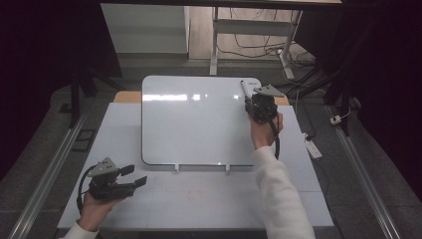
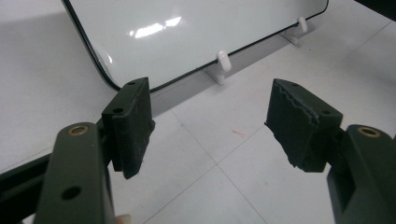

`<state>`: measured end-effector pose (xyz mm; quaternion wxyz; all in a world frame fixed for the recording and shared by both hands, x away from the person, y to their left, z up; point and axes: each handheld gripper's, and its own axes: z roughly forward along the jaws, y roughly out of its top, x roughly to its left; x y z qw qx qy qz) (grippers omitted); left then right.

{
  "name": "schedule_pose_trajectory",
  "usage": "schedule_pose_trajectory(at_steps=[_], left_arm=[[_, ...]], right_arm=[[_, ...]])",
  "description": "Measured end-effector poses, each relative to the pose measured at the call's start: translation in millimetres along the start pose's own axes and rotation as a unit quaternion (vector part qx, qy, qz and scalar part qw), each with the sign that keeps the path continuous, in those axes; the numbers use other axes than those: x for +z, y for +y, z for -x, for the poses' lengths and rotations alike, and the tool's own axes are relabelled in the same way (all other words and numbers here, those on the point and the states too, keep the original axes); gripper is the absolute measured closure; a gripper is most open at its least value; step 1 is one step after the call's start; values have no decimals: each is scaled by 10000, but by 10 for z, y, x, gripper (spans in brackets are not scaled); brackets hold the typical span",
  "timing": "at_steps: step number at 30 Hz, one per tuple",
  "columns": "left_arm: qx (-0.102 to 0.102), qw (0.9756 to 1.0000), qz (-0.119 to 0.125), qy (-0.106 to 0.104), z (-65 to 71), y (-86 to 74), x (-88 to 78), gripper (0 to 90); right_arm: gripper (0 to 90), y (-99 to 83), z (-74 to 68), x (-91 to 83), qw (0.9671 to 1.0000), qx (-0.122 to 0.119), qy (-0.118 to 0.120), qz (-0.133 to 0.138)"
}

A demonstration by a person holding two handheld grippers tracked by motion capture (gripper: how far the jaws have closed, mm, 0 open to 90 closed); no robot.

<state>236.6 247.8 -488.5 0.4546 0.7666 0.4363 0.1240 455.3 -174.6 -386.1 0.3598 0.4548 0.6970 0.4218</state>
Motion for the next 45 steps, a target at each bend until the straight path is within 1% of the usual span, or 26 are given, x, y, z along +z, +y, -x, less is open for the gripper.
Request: schedule_pose_trajectory(at_steps=[1, 4, 5, 7, 9, 12, 14, 16, 19, 22, 24, 26, 29, 30, 32, 36, 40, 42, 45], left_arm=[[-9, 10000, -1, -3, -4, -2, 1, 321], [-25, 10000, -3, -4, -12, -10, 2, 320], [-22, 10000, -4, 3, -13, -15, -2, 320], [-8, 10000, 8, 8, -22, -25, -12, 320], [-36, 10000, 20, 18, -36, -38, -21, 320], [-60, 10000, 29, 31, -49, -56, -33, 319], [-55, 10000, 24, 39, -52, -68, -37, 317], [-58, 10000, 13, 35, -54, -78, -33, 316], [-28, 10000, -20, 26, -50, -86, -17, 315], [19, 10000, -70, 0, -39, -89, 17, 312], [60, 9999, -104, 0, -33, -91, 42, 310], [109, 9998, -143, 7, -28, -94, 64, 309], [174, 9997, -189, 27, -19, -98, 87, 305], [178, 9996, -196, 22, -18, -100, 92, 302], [199, 9996, -210, 14, -21, -103, 97, 296], [247, 9995, -220, 13, -15, -113, 98, 285], [292, 9993, -216, -1, -4, -116, 95, 275], [296, 9993, -213, 1, -3, -115, 92, 270], [304, 9993, -202, -4, -2, -114, 88, 262]], right_arm=[[701, -5, -3, -17, 10000, -42, 11, 28], [646, -40, -12, -85, 9998, -146, 55, 128], [629, -60, -9, -120, 9996, -173, 126, 183], [613, -120, 11, -210, 9987, -215, 346, 290], [599, -210, 48, -308, 9970, -206, 648, 380], [578, -392, 107, -470, 9928, -233, 1086, 439], [565, -542, 150, -591, 9893, -273, 1351, 470], [545, -702, 193, -709, 9856, -261, 1610, 448], [527, -946, 265, -886, 9811, -229, 1872, 434], [512, -1184, 345, -1033, 9799, -232, 1947, 365], [498, -1319, 384, -1104, 9795, -292, 1976, 264], [488, -1421, 423, -1163, 9788, -320, 2011, 202], [469, -1528, 477, -1222, 9784, -392, 2023, 156], [461, -1556, 490, -1231, 9781, -409, 2037, 137], [448, -1606, 510, -1234, 9764, -404, 2119, 107], [445, -1664, 500, -1214, 9750, -457, 2176, 50], [438, -1683, 485, -1195, 9748, -507, 2172, -2], [437, -1692, 480, -1189, 9741, -513, 2203, 2], [435, -1701, 470, -1190, 9743, -564, 2179, -27]])
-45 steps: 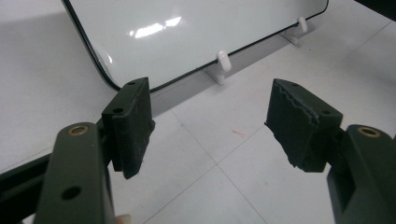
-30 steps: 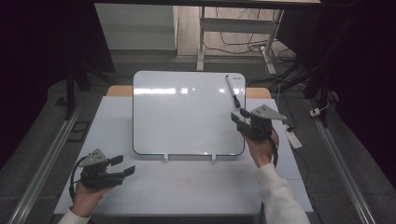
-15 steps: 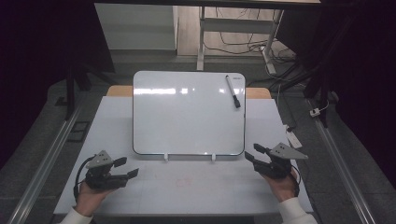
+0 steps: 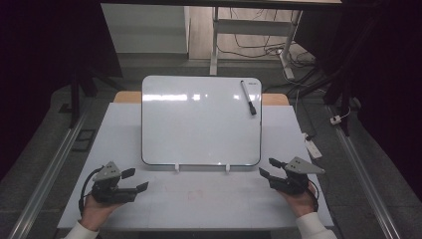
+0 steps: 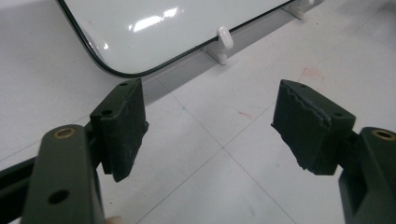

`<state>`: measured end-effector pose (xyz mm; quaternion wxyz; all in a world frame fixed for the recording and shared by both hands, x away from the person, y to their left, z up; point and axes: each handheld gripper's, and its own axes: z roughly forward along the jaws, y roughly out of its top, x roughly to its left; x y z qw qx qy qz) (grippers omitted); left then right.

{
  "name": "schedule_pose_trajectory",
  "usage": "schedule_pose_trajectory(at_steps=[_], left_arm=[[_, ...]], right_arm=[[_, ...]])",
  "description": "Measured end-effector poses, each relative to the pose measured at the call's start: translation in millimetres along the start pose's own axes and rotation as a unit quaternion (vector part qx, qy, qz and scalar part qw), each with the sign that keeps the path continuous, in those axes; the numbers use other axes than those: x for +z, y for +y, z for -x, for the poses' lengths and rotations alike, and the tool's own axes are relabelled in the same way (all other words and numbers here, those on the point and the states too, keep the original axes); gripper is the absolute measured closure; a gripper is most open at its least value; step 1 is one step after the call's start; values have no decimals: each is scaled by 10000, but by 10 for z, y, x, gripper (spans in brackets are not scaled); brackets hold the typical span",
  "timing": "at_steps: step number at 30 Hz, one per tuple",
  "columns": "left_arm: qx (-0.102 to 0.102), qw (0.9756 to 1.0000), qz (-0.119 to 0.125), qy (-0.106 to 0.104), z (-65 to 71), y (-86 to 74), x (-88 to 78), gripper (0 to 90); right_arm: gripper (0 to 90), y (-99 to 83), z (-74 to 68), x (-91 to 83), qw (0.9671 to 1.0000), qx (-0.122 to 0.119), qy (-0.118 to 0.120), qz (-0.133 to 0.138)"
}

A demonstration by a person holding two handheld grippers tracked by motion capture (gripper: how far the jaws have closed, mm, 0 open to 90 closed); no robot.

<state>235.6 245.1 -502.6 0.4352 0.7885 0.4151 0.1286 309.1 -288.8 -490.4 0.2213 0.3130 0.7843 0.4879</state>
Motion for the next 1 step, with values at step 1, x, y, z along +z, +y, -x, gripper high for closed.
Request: schedule_pose_trajectory(at_steps=[1], left_arm=[[4, 10000, -3, -7, 0, 0, 0, 260]], right_arm=[[435, -3, -3, 2, 10000, 4, 6, 2]])
